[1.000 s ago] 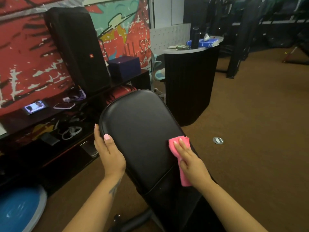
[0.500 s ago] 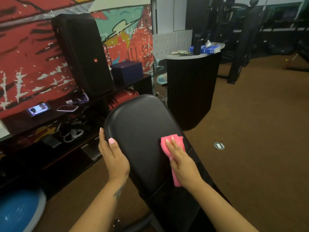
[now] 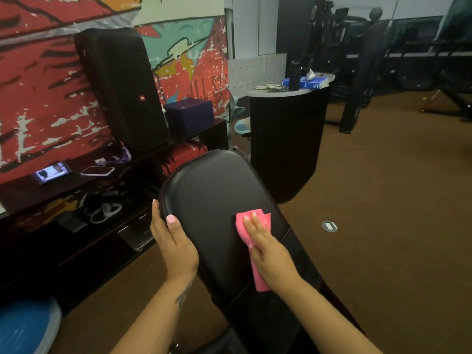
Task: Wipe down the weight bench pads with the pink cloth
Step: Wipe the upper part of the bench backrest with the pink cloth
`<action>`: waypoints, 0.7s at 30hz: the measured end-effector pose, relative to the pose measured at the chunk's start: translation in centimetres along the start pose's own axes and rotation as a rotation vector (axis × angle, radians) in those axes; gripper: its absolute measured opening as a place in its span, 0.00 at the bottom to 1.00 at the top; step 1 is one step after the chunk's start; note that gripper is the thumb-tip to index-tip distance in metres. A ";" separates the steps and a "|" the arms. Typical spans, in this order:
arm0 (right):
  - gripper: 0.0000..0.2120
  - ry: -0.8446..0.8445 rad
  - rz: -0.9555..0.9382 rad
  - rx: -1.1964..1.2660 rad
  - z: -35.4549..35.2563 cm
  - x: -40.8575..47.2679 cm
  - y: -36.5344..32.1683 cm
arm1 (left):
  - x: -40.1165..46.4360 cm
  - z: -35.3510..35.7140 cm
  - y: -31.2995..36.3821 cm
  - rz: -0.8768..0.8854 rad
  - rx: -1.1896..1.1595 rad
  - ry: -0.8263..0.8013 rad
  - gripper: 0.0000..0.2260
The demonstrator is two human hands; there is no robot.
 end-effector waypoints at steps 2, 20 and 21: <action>0.33 -0.036 -0.083 -0.042 0.8 -1.1 -1.4 | 0.1 -0.1 -0.1 0.009 -0.001 -0.002 0.22; 0.33 -0.122 -0.196 -0.123 2.8 -5.0 -5.8 | 0.2 0.2 0.4 0.028 0.006 -0.025 0.22; 0.33 -0.166 -0.215 -0.159 3.4 -5.9 -5.6 | 0.2 0.2 0.3 0.025 0.007 -0.026 0.22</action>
Point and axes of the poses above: each hand's wrist, its own x-axis towards the middle knuckle, its own z-axis out of the palm, y = z × x, the point moved 10 cm from there along x, towards the middle knuckle, and after that the axes turned 14 degrees about -x, right-handed, at the moved point
